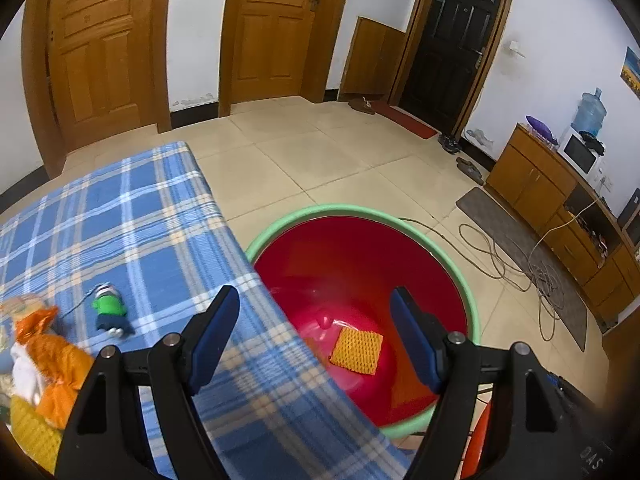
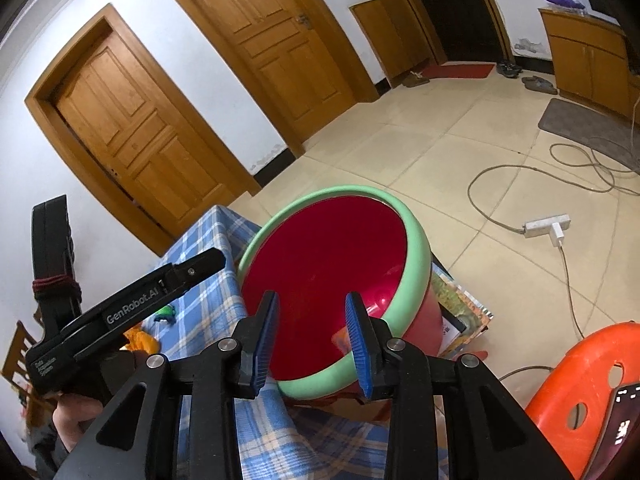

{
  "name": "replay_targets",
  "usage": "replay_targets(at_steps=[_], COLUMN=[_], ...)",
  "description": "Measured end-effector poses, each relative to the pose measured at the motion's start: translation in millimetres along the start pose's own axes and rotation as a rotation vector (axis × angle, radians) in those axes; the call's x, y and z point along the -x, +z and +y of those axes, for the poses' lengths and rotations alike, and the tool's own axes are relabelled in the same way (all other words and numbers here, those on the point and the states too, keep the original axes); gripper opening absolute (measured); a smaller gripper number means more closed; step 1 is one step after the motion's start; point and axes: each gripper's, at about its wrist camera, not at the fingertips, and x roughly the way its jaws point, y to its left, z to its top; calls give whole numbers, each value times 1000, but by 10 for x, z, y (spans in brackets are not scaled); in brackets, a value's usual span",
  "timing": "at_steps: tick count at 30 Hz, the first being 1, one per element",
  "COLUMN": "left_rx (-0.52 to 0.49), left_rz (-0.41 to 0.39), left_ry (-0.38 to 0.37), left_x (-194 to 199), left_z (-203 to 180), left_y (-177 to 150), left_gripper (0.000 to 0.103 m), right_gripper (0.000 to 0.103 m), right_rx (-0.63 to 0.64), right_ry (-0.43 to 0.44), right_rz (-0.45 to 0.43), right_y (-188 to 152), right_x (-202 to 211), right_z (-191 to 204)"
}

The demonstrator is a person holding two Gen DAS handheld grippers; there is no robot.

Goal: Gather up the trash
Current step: 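Open both tools to drop the orange box and foam net into the bucket, then return both tools to the table toward the crumpled paper and second foam net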

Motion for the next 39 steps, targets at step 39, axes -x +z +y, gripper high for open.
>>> replay_targets(at_steps=[39], left_rx=[234], left_rz=[-58], left_ry=[339], left_x=[1880], left_z=[1403], left_y=[-1140], left_gripper=[77], right_gripper=[54], right_rx=[182], right_ry=[168], right_rz=[58], right_y=[-606], right_x=[450], right_z=[1176])
